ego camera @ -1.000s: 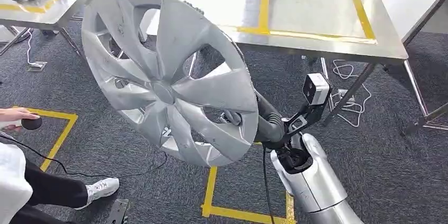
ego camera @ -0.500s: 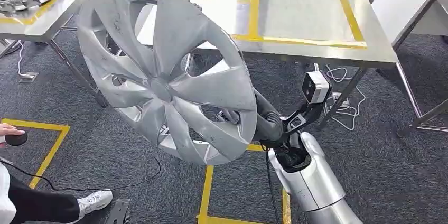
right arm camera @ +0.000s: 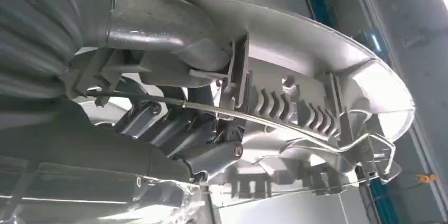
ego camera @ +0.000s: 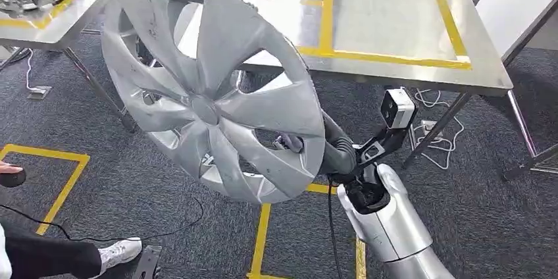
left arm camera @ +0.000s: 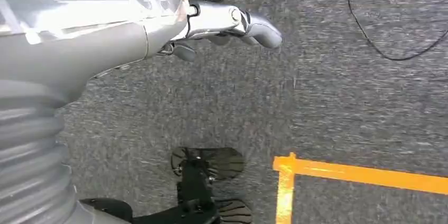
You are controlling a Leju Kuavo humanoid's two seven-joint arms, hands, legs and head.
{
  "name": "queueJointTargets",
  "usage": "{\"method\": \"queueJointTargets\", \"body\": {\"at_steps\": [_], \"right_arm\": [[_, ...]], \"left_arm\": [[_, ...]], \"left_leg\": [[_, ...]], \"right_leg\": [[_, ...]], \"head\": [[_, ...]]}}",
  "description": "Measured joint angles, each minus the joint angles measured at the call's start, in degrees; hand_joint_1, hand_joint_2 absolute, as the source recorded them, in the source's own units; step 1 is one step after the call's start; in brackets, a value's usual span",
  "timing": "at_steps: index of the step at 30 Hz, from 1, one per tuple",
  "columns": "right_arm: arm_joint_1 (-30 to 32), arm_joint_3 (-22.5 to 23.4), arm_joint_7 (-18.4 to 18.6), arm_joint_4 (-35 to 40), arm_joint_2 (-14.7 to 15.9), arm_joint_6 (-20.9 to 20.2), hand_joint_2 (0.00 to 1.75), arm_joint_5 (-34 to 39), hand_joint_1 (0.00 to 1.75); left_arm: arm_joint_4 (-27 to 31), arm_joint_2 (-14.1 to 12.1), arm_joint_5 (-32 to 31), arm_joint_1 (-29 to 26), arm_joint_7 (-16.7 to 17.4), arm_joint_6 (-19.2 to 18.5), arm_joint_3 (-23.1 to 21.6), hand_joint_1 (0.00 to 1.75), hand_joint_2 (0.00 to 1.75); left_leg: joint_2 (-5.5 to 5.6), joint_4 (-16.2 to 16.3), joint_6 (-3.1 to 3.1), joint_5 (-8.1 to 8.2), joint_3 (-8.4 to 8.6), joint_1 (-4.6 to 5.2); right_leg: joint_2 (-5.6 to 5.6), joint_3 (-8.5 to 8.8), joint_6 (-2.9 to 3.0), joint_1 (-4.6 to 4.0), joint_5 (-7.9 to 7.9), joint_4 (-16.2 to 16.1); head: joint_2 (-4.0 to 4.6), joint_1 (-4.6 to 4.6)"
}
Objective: Take the parts from the cabinet and place them on the table.
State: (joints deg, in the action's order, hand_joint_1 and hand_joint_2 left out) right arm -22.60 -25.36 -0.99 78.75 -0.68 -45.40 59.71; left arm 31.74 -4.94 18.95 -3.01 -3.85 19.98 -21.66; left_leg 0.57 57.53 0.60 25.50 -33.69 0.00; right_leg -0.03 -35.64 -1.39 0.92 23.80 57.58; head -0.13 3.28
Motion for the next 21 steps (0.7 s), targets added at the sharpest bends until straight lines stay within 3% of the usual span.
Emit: {"method": "queueJointTargets", "body": {"at_steps": [2, 4, 5, 7, 8, 9, 10, 11, 13, 14, 15, 18, 19, 20, 21], "right_arm": [[-0.07, 0.15, 0.02, 0.00, -0.02, 0.00, 1.75, -0.04, 1.75], [-0.11, 0.22, 0.02, 0.02, -0.15, 0.00, 1.75, -0.04, 1.75], [-0.17, 0.24, 0.02, 0.02, -0.28, 0.00, 1.75, -0.04, 1.75], [-0.15, 0.24, 0.00, 0.00, -0.35, 0.00, 1.75, -0.02, 1.75], [-0.13, 0.24, 0.00, -0.02, -0.33, 0.00, 1.75, -0.02, 1.75], [-0.11, 0.22, 0.02, -0.04, -0.33, 0.00, 1.75, -0.04, 1.75], [-0.10, 0.20, 0.07, -0.04, -0.33, 0.00, 1.75, -0.04, 1.75], [-0.12, 0.20, 0.07, -0.04, -0.35, 0.00, 1.75, -0.04, 1.75], [-0.25, 0.24, 0.03, -0.02, -0.52, 0.00, 1.75, -0.04, 1.75], [-0.35, 0.22, 0.02, -0.02, -0.59, 0.02, 1.75, -0.04, 1.75], [-0.40, 0.24, 0.02, -0.02, -0.61, 0.04, 1.75, -0.06, 1.75], [-0.50, 0.44, -0.02, -0.02, -0.66, 0.39, 1.75, -0.52, 1.75], [-0.42, 0.74, -0.13, 0.11, -0.63, 0.76, 1.75, -1.09, 1.75], [-0.64, 1.05, -0.39, 0.11, -0.59, 1.00, 1.75, -1.42, 1.75], [-0.82, 1.47, -0.76, 0.07, -0.44, 1.25, 1.75, -1.62, 1.75]], "left_arm": [[0.00, 0.00, -0.04, -0.02, 0.09, 0.00, 0.00, 0.00, 1.75], [0.20, 0.04, -0.11, 0.02, 0.13, 0.00, -0.04, 0.00, 1.75], [0.31, 0.07, -0.15, 0.04, 0.13, 0.00, -0.04, 0.00, 1.75], [0.31, 0.02, -0.17, 0.00, 0.13, 0.02, -0.02, 0.00, 1.75], [0.31, 0.02, -0.17, -0.02, 0.13, 0.02, -0.02, 0.00, 1.75], [0.31, 0.04, -0.17, -0.02, 0.15, 0.02, -0.02, 0.00, 1.75], [0.31, 0.04, -0.17, -0.02, 0.15, 0.02, -0.02, 0.00, 1.75], [0.31, 0.04, -0.17, -0.01, 0.15, 0.02, -0.02, 0.00, 1.75], [0.33, -0.11, -0.22, -0.01, 0.15, 0.04, -0.02, 0.00, 1.75], [0.33, -0.35, -0.37, 0.07, 0.15, 0.07, -0.02, 0.00, 1.75], [0.46, -0.32, -0.44, 0.12, 0.15, 0.11, 0.00, 0.00, 1.75], [0.68, -0.44, -0.48, 0.19, 0.22, 0.41, 0.00, 0.00, 1.75], [1.03, -0.31, -0.55, 0.06, 0.24, 0.50, 0.00, 0.00, 1.75], [1.25, -0.28, -0.61, 0.10, 0.24, 0.68, 0.00, 0.00, 1.75], [1.33, -0.22, -0.70, 0.12, 0.26, 0.85, 0.02, 0.00, 1.75]], "left_leg": [[-0.16, -0.11, -0.32, 0.21, 0.18, -0.20], [-0.29, 1.18, -1.04, 1.25, -0.49, -0.55], [-0.40, 4.05, -1.35, 2.66, -1.73, -0.63], [-0.48, 14.14, -1.94, 6.69, -7.10, -0.73], [-0.49, 17.99, -1.99, 7.49, -9.52, -0.76], [-0.50, 19.09, -1.91, 6.88, -10.64, -0.76], [-0.50, 17.31, -1.69, 4.82, -10.33, -0.75], [-0.49, 13.27, -1.30, 1.87, -8.74, -0.70], [-0.41, 2.85, 0.12, -3.93, -4.22, -0.28], [-0.51, 1.79, 0.96, -3.06, -3.25, 0.04], [-0.54, 0.99, 1.21, -2.64, -2.72, 0.22], [-0.51, 0.09, 1.58, -2.42, -2.41, 0.31], [-0.59, -1.11, 1.60, -2.79, -1.45, -0.33], [-0.56, -1.52, 1.75, -2.77, -1.17, -0.32], [-0.51, -1.52, 1.80, -2.74, -1.13, -0.32]], "right_leg": [[0.16, 0.01, 0.79, -0.31, 0.25, 0.01], [0.40, 0.62, 1.70, 0.24, 0.39, -0.23], [0.39, 0.90, 2.11, 0.27, 0.62, -0.22], [0.41, 1.37, 2.60, 0.16, 1.00, -0.20], [0.45, 1.61, 2.80, 0.09, 1.17, -0.19], [0.58, 1.89, 2.76, 0.01, 1.40, -0.18], [0.73, 2.36, 2.76, -0.10, 1.69, -0.19], [0.83, 2.90, 2.73, -0.26, 2.03, -0.20], [1.00, 3.98, 2.67, -0.49, 2.71, -0.28], [1.04, 4.03, 2.30, -1.06, 3.02, -0.20], [1.17, 3.83, 2.10, -0.77, 3.08, -0.24], [1.04, 3.98, 1.43, -1.01, 3.26, -0.70], [0.66, 3.49, 1.35, -0.95, 3.82, 0.27], [0.62, 1.99, 1.53, -0.95, 5.05, 3.05], [0.63, -0.59, 1.80, -0.88, 6.71, 7.66]], "head": [[0.00, -0.02], [0.00, -0.06], [0.00, 0.13], [0.00, 0.05], [0.00, 0.07], [0.00, 0.05], [0.00, 0.05], [0.00, 0.07], [0.00, 0.02], [0.00, -0.15], [0.00, 0.02], [0.00, 0.00], [0.00, -0.09], [0.00, -0.21], [0.00, -0.22]]}}
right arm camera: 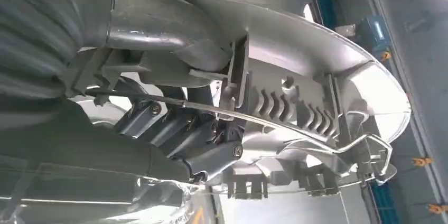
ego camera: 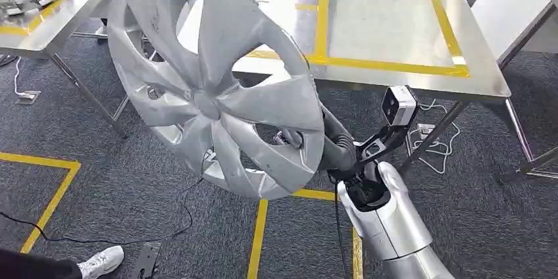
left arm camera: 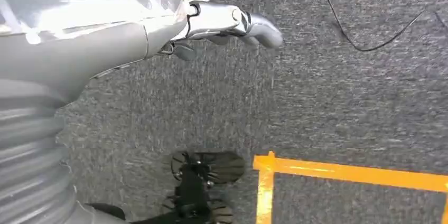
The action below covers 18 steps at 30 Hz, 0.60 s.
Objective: Take the parts from the cabinet and place them on the table.
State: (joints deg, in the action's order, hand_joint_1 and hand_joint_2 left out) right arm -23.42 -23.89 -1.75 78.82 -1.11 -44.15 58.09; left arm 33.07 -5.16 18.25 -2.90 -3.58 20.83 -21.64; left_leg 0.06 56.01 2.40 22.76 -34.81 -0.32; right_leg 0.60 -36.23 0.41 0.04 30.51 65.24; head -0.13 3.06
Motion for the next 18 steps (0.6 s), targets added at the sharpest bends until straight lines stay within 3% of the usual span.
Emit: {"method": "queueJointTargets", "body": {"at_steps": [2, 3, 4, 5, 7, 8, 9, 11, 13, 14, 16, 17, 18], "right_arm": [[0.00, 1.18, -0.61, -0.33, 0.37, 0.44, 1.75, -0.09, 1.75], [-0.01, 1.79, -0.76, -0.52, 0.59, 0.46, 1.75, -0.17, 1.75], [-0.03, 2.40, -0.92, -0.74, 0.83, 0.55, 1.75, -0.30, 1.75], [-0.15, 2.89, -1.00, -0.92, 1.01, 0.61, 1.75, -0.33, 1.75], [-0.78, 3.80, -1.16, -1.09, 1.20, 0.65, 1.75, -0.35, 1.75], [-1.23, 4.02, -1.22, -1.20, 1.22, 0.72, 1.75, -0.48, 1.75], [-1.32, 4.19, -1.27, -1.22, 1.22, 0.92, 1.75, -0.61, 1.75], [-1.36, 4.54, -1.27, -1.22, 1.25, 1.05, 1.75, -0.92, 1.75], [-1.39, 4.61, -1.24, -1.22, 1.22, 1.18, 1.75, -1.25, 1.75], [-1.45, 4.61, -1.27, -1.22, 1.20, 1.20, 1.75, -1.31, 1.75], [-1.54, 4.61, -1.35, -1.29, 1.18, 1.29, 1.75, -1.37, 1.75], [-1.52, 4.61, -1.42, -1.42, 1.18, 1.40, 1.75, -1.48, 1.75], [-1.45, 4.61, -1.42, -1.55, 1.20, 1.46, 1.75, -1.62, 1.75]], "left_arm": [[0.20, 0.20, -0.46, -0.27, 0.50, 0.26, 0.02, 0.00, 1.75], [0.26, 0.33, -0.65, -0.48, 0.76, 0.26, 0.11, 0.00, 1.75], [0.44, 0.46, -0.92, -0.72, 0.92, 0.26, 0.24, 0.00, 1.75], [0.59, 0.68, -1.05, -0.84, 0.94, 0.26, 0.37, 0.00, 1.75], [0.72, 1.09, -1.66, -0.88, 0.94, 0.09, 0.92, 0.00, 1.75], [0.70, 1.11, -2.19, -0.81, 0.94, -0.33, 1.31, 0.00, 1.75], [0.70, 1.31, -2.66, -0.88, 0.94, -0.65, 1.70, 0.00, 1.75], [0.59, 1.49, -3.08, -1.01, 0.94, -1.14, 2.41, 0.00, 1.75], [0.55, 1.68, -3.37, -1.03, 0.90, -1.44, 2.75, 0.00, 1.75], [0.50, 1.79, -3.50, -1.01, 0.72, -1.53, 2.86, 0.00, 1.75], [0.22, 1.90, -4.04, -1.05, 0.44, -2.19, 3.47, 0.00, 1.75], [-0.04, 2.07, -4.43, -1.06, 0.39, -2.38, 3.85, 0.00, 1.75], [-0.20, 2.21, -4.70, -1.07, 0.37, -2.69, 4.13, 0.00, 1.75]], "left_leg": [[0.09, 0.05, 0.10, 0.32, 0.13, 0.02], [0.16, 0.08, 0.07, 0.50, 0.31, 0.01], [0.27, 0.10, -0.07, 0.77, 0.67, -0.02], [0.38, 0.18, -0.29, 1.09, 1.07, -0.09], [0.46, 0.70, -0.91, 1.96, 1.58, -0.12], [0.46, 1.64, -1.43, 2.67, 1.27, 0.45], [0.39, 1.63, -1.61, 2.83, 1.20, 0.29], [0.30, 1.55, -1.98, 3.06, 1.39, 0.09], [0.23, 2.52, -2.61, 3.95, 0.95, -0.27], [0.12, 5.35, -2.95, 5.42, -0.31, -0.34], [0.05, 14.13, -3.44, 8.81, -5.08, -0.47], [0.01, 18.13, -3.53, 9.86, -7.59, -0.48], [0.02, 19.71, -3.45, 9.28, -9.17, -0.47]], "right_leg": [[0.01, -5.45, -0.02, 0.20, 2.46, 9.08], [-0.02, -6.88, -0.53, 0.34, 2.19, 10.62], [-0.05, -6.64, -1.37, 0.57, 0.61, 9.02], [-0.11, -5.11, -2.33, 0.86, -1.87, 4.99], [-0.61, -0.74, -3.61, 1.26, -6.83, -5.65], [-0.85, 0.40, -3.06, 1.12, -7.26, -7.73], [-0.52, 0.26, -1.95, 1.10, -7.13, -7.60], [-0.43, 0.26, -1.22, 0.69, -6.87, -7.52], [-0.22, 0.79, -0.54, 1.24, -6.75, -7.74], [-0.22, 1.12, 0.06, 1.26, -6.49, -7.73], [-0.22, 1.44, 0.51, 1.12, -6.17, -7.70], [-0.18, 1.59, 0.68, 0.96, -6.02, -7.69], [-0.05, 1.84, 0.67, 0.87, -5.78, -7.68]], "head": [[0.00, 0.02], [0.00, 0.02], [0.00, 0.00], [0.00, 0.02], [0.00, -0.04], [0.00, -0.11], [0.00, 0.00], [0.00, -0.04], [0.00, -0.05], [0.00, 0.13], [0.00, 0.09], [0.00, 0.09], [0.00, 0.09]]}}
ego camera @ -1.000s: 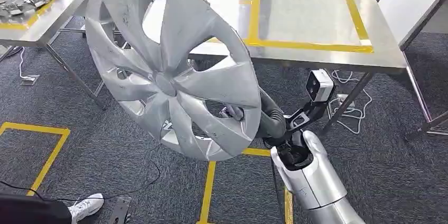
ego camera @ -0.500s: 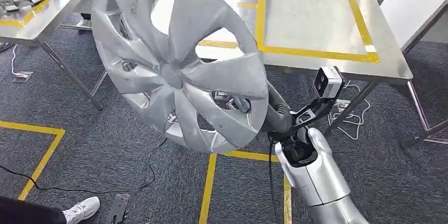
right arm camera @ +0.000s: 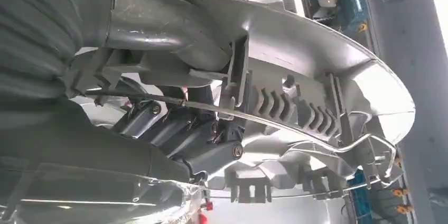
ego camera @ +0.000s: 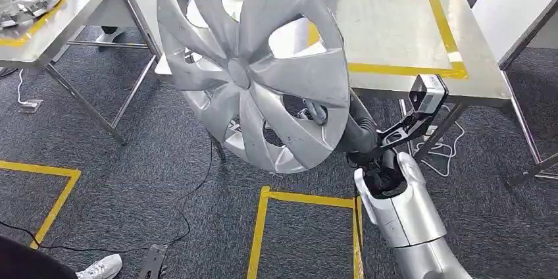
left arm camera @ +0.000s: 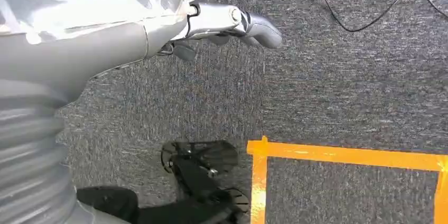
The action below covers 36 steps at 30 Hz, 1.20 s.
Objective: Take the parts from the cabinet and place them on the table.
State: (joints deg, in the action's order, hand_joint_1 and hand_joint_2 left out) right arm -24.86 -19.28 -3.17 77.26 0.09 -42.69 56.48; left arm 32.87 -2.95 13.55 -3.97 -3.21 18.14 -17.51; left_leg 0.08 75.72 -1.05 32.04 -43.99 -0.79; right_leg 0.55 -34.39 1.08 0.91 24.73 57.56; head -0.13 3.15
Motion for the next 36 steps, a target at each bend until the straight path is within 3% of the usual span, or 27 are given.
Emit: {"method": "queueJointTargets", "body": {"at_steps": [1, 3, 4, 5, 8, 9, 10, 11, 13, 15, 16, 17, 19, 21, 23, 25, 26, 27, 29, 30, 31, 32, 34, 35, 36], "right_arm": [[0.07, 0.00, 0.00, -0.11, 0.00, 0.00, 1.75, -0.19, 1.75], [-0.04, -0.02, 0.00, -0.20, -0.02, 0.02, 1.75, -0.63, 1.75], [-0.16, -0.02, 0.00, -0.22, -0.09, 0.02, 1.75, -0.68, 1.75], [-0.41, -0.02, -0.07, -0.35, -0.13, 0.02, 1.75, -0.68, 1.75], [-0.54, -0.02, -0.22, -0.52, -0.20, 0.20, 1.75, -0.81, 1.75], [-0.66, -0.02, -0.22, -0.50, -0.24, 0.22, 1.75, -0.90, 1.75], [-0.61, 0.02, -0.20, -0.54, -0.20, 0.33, 1.75, -0.92, 1.75], [-0.81, 0.04, -0.22, -0.61, -0.15, 0.35, 1.75, -0.90, 1.75], [-0.87, 0.22, -0.50, -0.66, -0.13, 0.37, 1.75, -0.81, 1.75], [-0.58, 0.31, -0.52, -0.81, -0.13, 0.35, 1.75, -0.72, 1.75], [-0.54, 0.28, -0.22, -0.96, -0.15, 0.35, 1.75, -0.65, 1.75], [-0.55, 0.28, 0.11, -1.11, -0.15, 0.35, 1.75, -0.66, 1.75], [-0.60, 0.26, 0.28, -1.11, -0.15, 0.35, 1.75, -0.68, 1.75], [-0.65, 0.22, 0.20, -1.27, -0.35, 0.33, 1.75, -0.61, 1.75], [-0.65, 0.20, 0.20, -1.33, -0.44, 0.33, 1.75, -0.59, 1.75], [-0.68, 0.22, 0.22, -1.33, -0.61, 0.33, 1.75, -0.61, 1.75], [-0.78, 0.22, 0.20, -1.33, -0.66, 0.33, 1.75, -0.59, 1.75], [-0.88, 0.22, 0.20, -1.33, -0.81, 0.33, 1.75, -0.59, 1.75], [-0.93, 0.22, 0.15, -1.38, -0.92, 0.33, 1.75, -0.52, 1.75], [-0.89, 0.20, 0.15, -1.46, -0.92, 0.33, 1.75, -0.52, 1.75], [-0.85, 0.18, 0.17, -1.57, -0.94, 0.35, 1.75, -0.54, 1.75], [-0.84, 0.17, 0.22, -1.57, -0.94, 0.35, 1.75, -0.55, 1.75], [-0.89, 0.20, 0.22, -1.57, -0.98, 0.35, 1.75, -0.55, 1.75], [-0.91, 0.20, 0.20, -1.57, -1.03, 0.35, 1.75, -0.52, 1.75], [-1.06, 0.20, 0.18, -1.57, -1.03, 0.35, 1.75, -0.50, 1.75]], "left_arm": [[-0.13, 0.07, -0.22, 0.01, -0.04, -0.15, 0.20, 0.00, 1.75], [-0.33, 0.17, -0.55, 0.07, -0.31, -0.68, 0.68, 0.00, 1.75], [-0.39, 0.20, -0.63, 0.11, -0.41, -0.76, 1.04, 0.00, 1.75], [-0.55, -0.02, -0.72, 0.35, -0.52, -0.85, 1.40, 0.00, 1.75], [-0.94, 0.09, -1.11, 0.55, -0.83, -1.38, 1.96, 0.00, 1.75], [-0.98, 0.11, -1.18, 0.66, -0.85, -1.46, 2.10, 0.00, 1.75], [-1.07, 0.26, -1.27, 0.65, -0.87, -1.51, 2.29, 0.00, 1.75], [-1.14, 0.39, -1.40, 0.87, -0.96, -1.51, 2.47, 0.00, 1.75], [-1.36, 0.66, -1.64, 1.07, -1.01, -1.53, 2.71, 0.00, 1.75], [-1.60, 0.81, -1.73, 1.03, -1.16, -1.53, 3.10, 0.00, 1.75], [-1.79, 0.96, -1.77, 1.04, -1.27, -1.68, 3.48, 0.00, 1.75], [-1.94, 1.14, -1.92, 1.08, -1.48, -2.05, 3.93, 0.00, 1.75], [-2.16, 1.49, -2.27, 1.31, -1.88, -2.62, 4.44, 0.00, 1.75], [-2.45, 1.66, -2.34, 1.46, -1.97, -2.75, 4.85, 0.00, 1.75], [-2.73, 1.95, -2.36, 1.48, -2.01, -2.86, 5.29, 0.00, 1.75], [-2.84, 2.10, -2.40, 1.61, -2.01, -2.88, 5.42, 0.00, 1.75], [-2.86, 2.25, -2.43, 1.69, -2.03, -2.86, 5.46, 0.00, 1.75], [-2.97, 2.25, -2.43, 1.81, -2.03, -2.86, 5.62, 0.00, 1.75], [-3.26, 2.27, -2.45, 1.80, -2.01, -2.86, 5.83, 0.00, 1.75], [-3.39, 2.29, -2.67, 1.78, -2.01, -2.86, 5.83, 0.00, 1.75], [-3.56, 2.36, -2.86, 1.79, -2.01, -2.86, 5.83, 0.00, 1.75], [-3.67, 2.38, -2.91, 1.79, -2.01, -2.88, 5.86, 0.00, 1.75], [-3.80, 2.45, -2.99, 1.80, -2.01, -2.88, 5.88, 0.00, 1.75], [-3.89, 2.34, -3.02, 1.86, -2.01, -2.86, 5.94, 0.00, 1.75], [-4.02, 2.47, -3.02, 1.89, -2.03, -2.86, 5.97, 0.00, 1.75]], "left_leg": [[0.00, -1.18, 0.17, -1.56, 0.06, 0.01], [0.03, -11.02, 1.23, -8.17, 3.94, 0.26], [0.06, -15.14, 2.01, -10.35, 5.75, 0.50], [-0.01, -16.47, 3.00, -9.58, 6.68, 0.82], [0.01, -17.44, 3.64, -9.16, 7.25, 1.33], [0.02, -18.32, 3.75, -9.24, 7.79, 1.22], [-0.10, -19.75, 3.66, -9.69, 8.93, 0.39], [-0.01, -20.32, 3.85, -9.73, 9.45, 0.54], [0.03, -20.31, 4.01, -9.51, 9.60, 0.58], [0.09, -20.17, 3.92, -9.19, 9.73, 0.59], [0.14, -20.01, 3.75, -8.92, 9.90, 0.53], [0.24, -19.73, 3.52, -8.61, 10.04, 0.46], [0.38, -18.48, 2.76, -7.51, 10.16, 0.31], [0.39, -17.50, 1.90, -6.77, 9.65, 0.72], [0.34, -17.77, 1.63, -6.71, 9.77, 0.51], [0.27, -17.18, 1.07, -5.93, 9.42, 0.18], [0.16, -15.21, 0.74, -4.89, 8.77, 0.17], [0.06, -11.43, 0.44, -3.15, 6.93, 0.06], [0.01, -2.02, 0.06, 0.02, 1.66, -0.01], [0.01, 0.11, 0.07, -0.06, 0.02, -0.01], [0.01, -0.38, 0.22, -1.31, -0.32, -0.01], [0.01, -3.34, 0.48, -3.77, 0.63, 0.00], [0.04, -13.54, 1.50, -9.65, 5.12, 0.20], [0.13, -16.10, 2.20, -9.58, 6.72, 0.55], [0.03, -16.89, 2.47, -9.21, 7.00, 0.84]], "right_leg": [[0.13, 0.29, 0.02, -0.11, 0.19, 0.00], [0.30, 1.39, -0.03, -0.55, 0.83, -0.06], [0.35, 1.67, -0.02, -0.52, 1.06, -0.14], [0.41, 1.72, -0.17, -0.67, 1.22, -0.14], [0.45, 1.46, -0.95, -0.52, 1.31, -0.36], [0.43, 1.82, -1.31, -0.87, 1.36, -0.73], [0.12, 1.69, -1.31, -0.80, 1.87, -0.35], [0.02, 0.56, -1.24, -0.86, 2.86, 1.99], [0.01, -4.49, -0.95, -0.50, 6.06, 11.12], [0.00, -8.44, -1.56, -0.25, 7.01, 17.09], [-0.02, -8.42, -2.33, 0.01, 5.71, 15.96], [-0.10, -7.02, -3.23, 0.30, 3.72, 12.51], [-0.63, -2.06, -4.78, 0.87, -1.06, 1.43], [-0.45, -1.50, -3.21, 0.56, -0.75, 0.64], [-0.39, -1.53, -2.27, 0.15, -0.51, 0.79], [-0.28, -1.01, -1.73, 0.85, -0.45, 0.56], [-0.25, -0.74, -1.38, 0.84, -0.22, 0.53], [-0.24, -0.54, -1.13, 0.82, -0.05, 0.54], [-0.21, -0.25, -0.78, 0.59, 0.24, 0.55], [-0.15, -0.11, -0.64, 0.49, 0.36, 0.56], [-0.05, 0.12, -0.53, 0.39, 0.49, 0.56], [0.08, 0.45, -0.54, 0.29, 0.73, 0.56], [0.24, 1.37, -0.66, 0.08, 1.25, 0.53], [0.28, 1.54, -0.81, 0.08, 1.48, 0.47], [0.41, 1.40, -1.15, -0.36, 1.60, 0.48]], "head": [[0.00, 0.00], [0.00, 0.00], [0.00, -0.02], [0.00, -0.31], [0.00, -0.11], [0.00, -0.04], [0.00, -0.17], [0.00, -0.31], [0.00, -0.31], [0.00, -0.28], [0.00, -0.31], [0.00, -0.31], [0.00, -0.33], [0.00, -0.24], [0.00, -0.28], [0.00, -0.28], [0.00, -0.09], [0.00, -0.07], [0.00, -0.07], [0.00, -0.04], [0.00, -0.02], [0.00, -0.07], [0.00, -0.04], [0.00, -0.15], [0.00, -0.09]]}}
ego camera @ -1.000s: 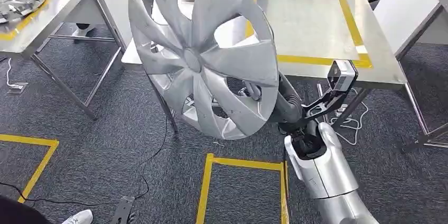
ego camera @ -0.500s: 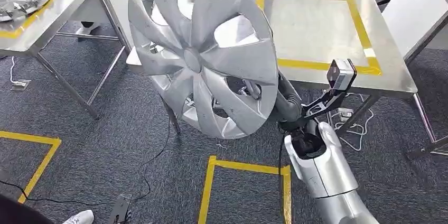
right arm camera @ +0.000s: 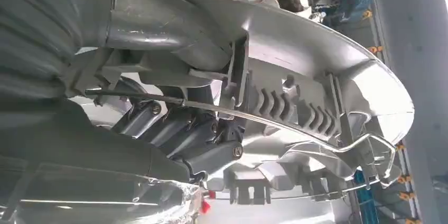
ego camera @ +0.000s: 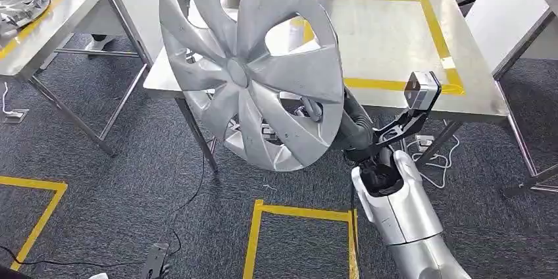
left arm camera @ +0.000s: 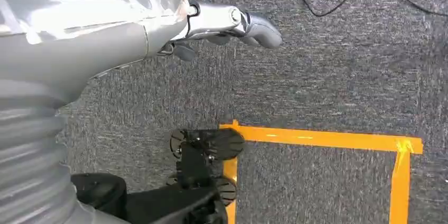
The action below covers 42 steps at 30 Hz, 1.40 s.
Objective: Take the parts from the cabinet and place them on the table.
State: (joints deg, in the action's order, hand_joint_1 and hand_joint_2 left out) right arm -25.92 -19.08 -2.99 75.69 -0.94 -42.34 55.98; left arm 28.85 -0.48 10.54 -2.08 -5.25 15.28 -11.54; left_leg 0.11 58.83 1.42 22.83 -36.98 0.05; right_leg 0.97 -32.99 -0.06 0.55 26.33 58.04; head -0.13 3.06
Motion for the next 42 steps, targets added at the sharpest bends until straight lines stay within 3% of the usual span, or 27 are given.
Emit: {"method": "queueJointTargets", "body": {"at_steps": [3, 4, 5, 8, 9, 10, 11, 13, 14, 16, 18, 19, 20, 23, 24, 25, 26, 28, 29, 30, 33, 34, 35, 37, 39, 40, 42], "right_arm": [[0.17, 0.07, 0.00, 0.02, 0.02, 0.07, 1.75, 0.02, 1.75], [0.29, 0.11, 0.02, 0.11, 0.06, 0.11, 1.75, 0.00, 1.75], [0.37, 0.11, 0.00, 0.20, 0.15, 0.24, 1.75, 0.02, 1.75], [0.60, 0.20, -0.11, 0.28, 0.37, 0.42, 1.75, 0.13, 1.75], [0.81, 0.22, -0.09, 0.28, 0.46, 0.44, 1.75, 0.11, 1.75], [1.06, 0.20, -0.04, 0.28, 0.54, 0.52, 1.75, 0.07, 1.75], [1.28, 0.20, 0.00, 0.28, 0.63, 0.59, 1.75, 0.02, 1.75], [1.35, 0.22, -0.02, 0.37, 0.72, 0.59, 1.75, 0.02, 1.75], [1.31, 0.22, -0.02, 0.52, 0.74, 0.59, 1.75, 0.04, 1.75], [1.38, 0.26, -0.05, 0.77, 0.72, 0.59, 1.75, 0.11, 1.75], [1.48, 0.35, 0.00, 0.96, 0.74, 0.63, 1.75, 0.07, 1.75], [1.52, 0.44, 0.00, 1.07, 0.70, 0.68, 1.75, 0.07, 1.75], [1.51, 0.59, 0.02, 1.25, 0.70, 0.81, 1.75, 0.04, 1.75], [1.51, 0.87, 0.00, 1.44, 0.54, 0.90, 1.75, 0.07, 1.75], [1.57, 1.01, 0.00, 1.44, 0.57, 0.94, 1.75, 0.04, 1.75], [1.67, 1.07, 0.04, 1.44, 0.57, 0.94, 1.75, 0.00, 1.75], [1.77, 1.09, 0.02, 1.44, 0.57, 0.96, 1.75, -0.07, 1.75], [1.72, 1.16, -0.05, 1.44, 0.54, 0.94, 1.75, -0.20, 1.75], [1.67, 1.25, -0.07, 1.44, 0.54, 0.94, 1.75, -0.22, 1.75], [1.52, 1.33, -0.11, 1.46, 0.52, 0.94, 1.75, -0.22, 1.75], [1.52, 1.53, -0.15, 1.46, 0.44, 0.94, 1.75, -0.26, 1.75], [1.57, 1.55, -0.15, 1.62, 0.41, 0.94, 1.75, -0.28, 1.75], [1.56, 1.57, -0.13, 1.66, 0.50, 0.94, 1.75, -0.31, 1.75], [1.34, 1.66, -0.20, 1.70, 0.57, 0.94, 1.75, -0.24, 1.75], [1.64, 1.70, -0.22, 1.68, 0.65, 0.94, 1.75, -0.24, 1.75], [1.81, 1.70, -0.20, 1.68, 0.70, 0.94, 1.75, -0.26, 1.75], [2.03, 1.68, -0.13, 1.68, 0.89, 0.96, 1.75, -0.31, 1.75]], "left_arm": [[-0.09, -0.07, -0.39, -0.09, 0.02, 0.11, 0.24, 0.00, 1.75], [-0.02, 0.09, -0.63, -0.13, 0.09, 0.20, 0.26, 0.00, 1.75], [0.04, 0.06, -1.07, -0.09, 0.20, 0.22, 0.33, 0.00, 1.75], [0.15, 0.06, -1.62, -0.13, 0.70, 0.18, 0.72, 0.00, 1.75], [0.15, 0.06, -1.64, -0.19, 0.77, 0.18, 0.74, 0.00, 1.75], [0.15, 0.06, -1.70, -0.26, 0.85, 0.15, 0.77, 0.00, 1.75], [0.15, 0.09, -1.70, -0.30, 0.87, 0.15, 0.76, 0.00, 1.75], [0.18, 0.13, -1.73, -0.32, 0.87, 0.15, 0.76, 0.00, 1.75], [0.20, 0.11, -1.73, -0.32, 0.87, 0.15, 0.79, 0.00, 1.75], [0.22, 0.04, -1.81, -0.37, 0.92, 0.15, 0.81, 0.00, 1.75], [0.33, 0.04, -2.03, -0.45, 0.96, 0.15, 0.83, 0.00, 1.75], [0.50, -0.17, -2.23, -0.44, 0.98, 0.15, 0.87, 0.00, 1.75], [0.57, 0.02, -2.34, -0.45, 1.03, 0.15, 0.85, 0.00, 1.75], [0.57, 0.02, -2.54, -0.54, 1.18, 0.15, 0.94, 0.00, 1.75], [0.57, 0.02, -2.58, -0.60, 1.20, 0.15, 0.94, 0.00, 1.75], [0.57, 0.04, -2.60, -0.65, 1.20, 0.15, 0.92, 0.00, 1.75], [0.57, 0.04, -2.75, -0.67, 1.20, 0.15, 0.94, 0.00, 1.75], [0.59, 0.02, -2.86, -0.64, 1.20, 0.15, 0.96, 0.00, 1.75], [0.59, -0.02, -2.93, -0.61, 1.20, 0.13, 1.01, 0.00, 1.75], [0.59, 0.00, -2.97, -0.51, 1.25, -0.04, 1.05, 0.00, 1.75], [0.61, -0.02, -3.08, -0.36, 1.36, -0.06, 1.18, 0.00, 1.75], [0.70, 0.00, -3.10, -0.34, 1.36, -0.06, 1.20, 0.00, 1.75], [0.79, 0.09, -3.19, -0.34, 1.33, -0.06, 1.20, 0.00, 1.75], [0.79, 0.06, -3.26, -0.04, 1.36, -0.06, 1.27, 0.00, 1.75], [0.79, 0.09, -3.26, -0.07, 1.36, -0.15, 1.31, 0.00, 1.75], [0.79, 0.15, -3.26, -0.10, 1.36, -0.17, 1.31, 0.00, 1.75], [0.79, 0.26, -3.26, -0.07, 1.36, -0.17, 1.31, 0.00, 1.75]], "left_leg": [[-0.01, -0.56, 0.47, 0.34, 0.43, 0.22], [-0.10, -2.03, 0.80, -0.22, 1.42, -0.65], [-0.04, -2.65, 1.01, -0.28, 1.93, -0.33], [-0.02, -2.65, 1.37, -0.07, 2.06, -0.22], [0.01, -2.60, 1.43, 0.07, 2.08, -0.23], [0.11, -2.58, 1.35, 0.23, 2.27, -0.23], [0.24, -2.55, 1.23, 0.42, 2.53, -0.25], [0.38, -2.16, 0.75, 1.06, 3.20, -0.29], [0.40, -1.75, 0.35, 1.54, 3.15, -0.21], [0.39, -1.28, -0.26, 2.03, 2.90, 0.21], [0.26, -1.32, -0.64, 2.24, 3.04, -0.03], [0.27, -1.00, -0.99, 2.66, 2.88, -0.17], [0.20, 0.57, -1.39, 3.66, 2.21, -0.24], [0.11, 13.27, -2.25, 8.92, -4.29, -0.76], [0.04, 16.60, -2.34, 9.49, -6.41, -0.82], [0.00, 16.86, -2.31, 8.65, -7.04, -0.84], [-0.01, 14.38, -2.20, 6.41, -6.30, -0.84], [0.00, 3.96, -1.52, 0.38, -1.66, -0.77], [0.03, -0.03, -0.99, -0.84, 0.09, -0.63], [-0.02, -0.71, -0.82, 0.13, 0.85, -0.25], [0.00, -0.91, -0.13, 0.56, 0.99, 0.03], [-0.07, -2.14, 0.41, 0.08, 1.92, -0.47], [-0.05, -2.74, 0.72, -0.02, 2.40, -0.49], [-0.03, -2.93, 1.21, 0.00, 2.62, -0.50], [0.05, -2.89, 1.44, 0.27, 2.67, -0.35], [0.14, -2.86, 1.41, 0.41, 2.80, -0.32], [0.41, -2.70, 1.18, 0.89, 3.31, -0.33]], "right_leg": [[-0.08, 0.05, -0.80, 0.14, 0.05, -0.50], [-0.33, -0.24, -1.00, -0.20, 0.45, -0.25], [-0.58, -0.87, -0.88, -0.17, 1.22, 1.50], [-0.58, -8.37, -0.09, -0.04, 5.58, 14.76], [-0.59, -10.18, -0.39, -0.04, 5.89, 17.33], [-0.60, -10.57, -0.99, 0.08, 5.02, 16.96], [-0.62, -9.43, -1.70, 0.26, 3.33, 13.94], [-0.85, -4.39, -2.93, 0.66, -1.50, 3.07], [-1.22, -2.95, -2.66, 0.75, -2.55, -0.68], [-0.89, -2.41, -1.32, 0.42, -2.51, -0.51], [-0.75, -2.45, -0.65, 0.25, -2.36, -0.57], [-0.69, -2.06, -0.34, 1.07, -2.40, -0.72], [-0.67, -1.81, -0.01, 1.02, -2.17, -0.72], [-0.64, -1.31, 0.57, 0.85, -1.76, -0.69], [-0.60, -1.16, 0.68, 0.80, -1.64, -0.67], [-0.54, -0.94, 0.73, 0.78, -1.47, -0.68], [-0.42, -0.61, 0.71, 0.78, -1.27, -0.68], [-0.22, 0.32, 0.40, 0.75, -0.72, -0.72], [-0.20, 0.54, 0.27, 0.80, -0.54, -0.79], [-0.11, 0.39, -0.09, 0.13, -0.33, -0.71], [-0.10, 0.39, -0.95, 0.46, -0.31, -1.18], [-0.20, 0.40, -1.25, 0.22, 0.03, -1.23], [-0.43, -0.03, -1.17, 0.29, 0.57, -0.04], [-0.42, -4.36, -0.47, 0.39, 3.80, 8.27], [-0.43, -9.68, -0.57, 0.39, 6.15, 17.15], [-0.44, -10.67, -0.98, 0.42, 5.73, 17.91], [-0.52, -8.04, -2.41, 0.52, 1.57, 10.71]], "head": [[0.00, 0.27], [0.00, 0.18], [0.00, 0.07], [0.00, -0.04], [0.00, -0.04], [0.00, -0.02], [0.00, -0.04], [0.00, -0.04], [0.00, -0.09], [0.00, 0.00], [0.00, 0.05], [0.00, -0.02], [0.00, 0.09], [0.00, 0.29], [0.00, 0.31], [0.00, 0.31], [0.00, 0.31], [0.00, 0.31], [0.00, 0.27], [0.00, 0.25], [0.00, 0.29], [0.00, 0.29], [0.00, 0.14], [0.00, 0.09], [0.00, 0.09], [0.00, 0.11], [0.00, 0.09]]}}
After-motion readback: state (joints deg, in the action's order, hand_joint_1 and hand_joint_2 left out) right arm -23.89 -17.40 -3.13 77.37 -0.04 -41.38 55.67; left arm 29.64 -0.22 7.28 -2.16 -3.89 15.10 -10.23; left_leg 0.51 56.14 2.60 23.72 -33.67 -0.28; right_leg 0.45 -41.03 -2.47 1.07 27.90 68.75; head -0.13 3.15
